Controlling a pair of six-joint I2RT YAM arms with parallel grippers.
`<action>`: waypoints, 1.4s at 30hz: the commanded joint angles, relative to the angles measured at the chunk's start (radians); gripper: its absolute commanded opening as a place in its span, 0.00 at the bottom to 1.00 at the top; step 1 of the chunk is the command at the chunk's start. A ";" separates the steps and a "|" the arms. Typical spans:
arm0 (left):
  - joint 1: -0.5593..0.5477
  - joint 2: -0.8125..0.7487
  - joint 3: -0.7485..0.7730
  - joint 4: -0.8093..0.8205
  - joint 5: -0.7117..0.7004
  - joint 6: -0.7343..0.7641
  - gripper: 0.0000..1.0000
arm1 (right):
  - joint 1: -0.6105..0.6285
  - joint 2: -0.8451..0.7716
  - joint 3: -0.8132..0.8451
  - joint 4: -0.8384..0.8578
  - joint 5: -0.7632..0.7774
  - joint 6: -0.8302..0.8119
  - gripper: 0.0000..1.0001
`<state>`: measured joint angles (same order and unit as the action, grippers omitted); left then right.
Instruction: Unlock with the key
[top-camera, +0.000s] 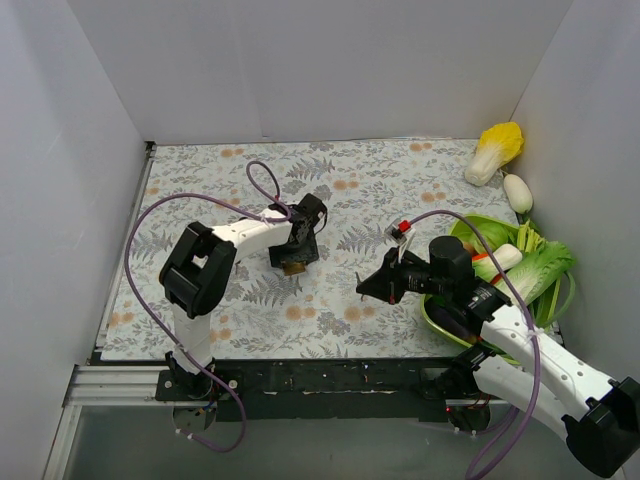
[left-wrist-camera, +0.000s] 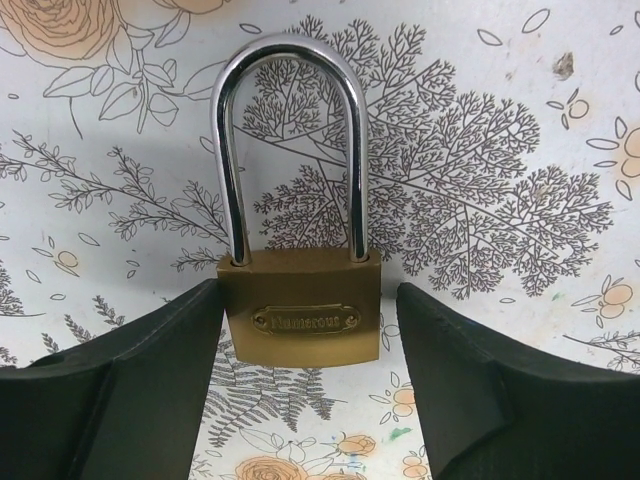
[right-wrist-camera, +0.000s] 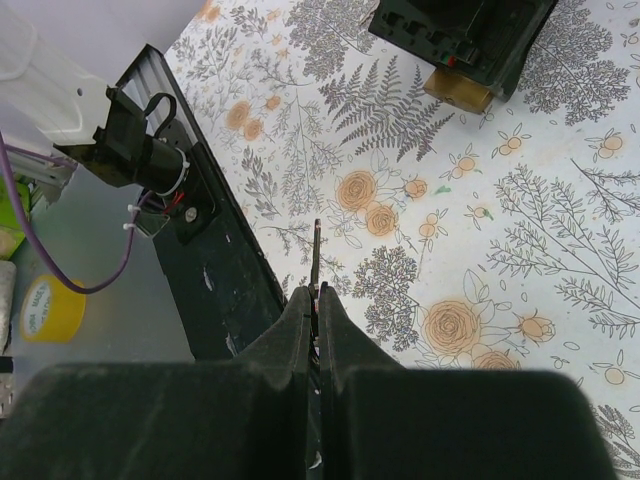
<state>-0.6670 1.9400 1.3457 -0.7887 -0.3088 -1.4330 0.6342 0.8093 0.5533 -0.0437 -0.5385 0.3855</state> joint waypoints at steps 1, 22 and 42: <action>-0.011 -0.035 -0.072 -0.009 0.030 -0.037 0.68 | -0.002 -0.025 -0.021 0.067 -0.018 0.009 0.01; 0.006 -0.071 -0.200 0.140 0.043 -0.035 0.18 | -0.001 -0.068 -0.055 0.013 0.018 0.026 0.01; 0.006 -0.610 -0.575 0.583 0.163 -0.306 0.00 | 0.346 0.283 -0.032 0.290 0.400 0.164 0.01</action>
<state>-0.6613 1.3956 0.7918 -0.3237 -0.1810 -1.6752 0.9089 1.0222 0.4606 0.1230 -0.2855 0.5224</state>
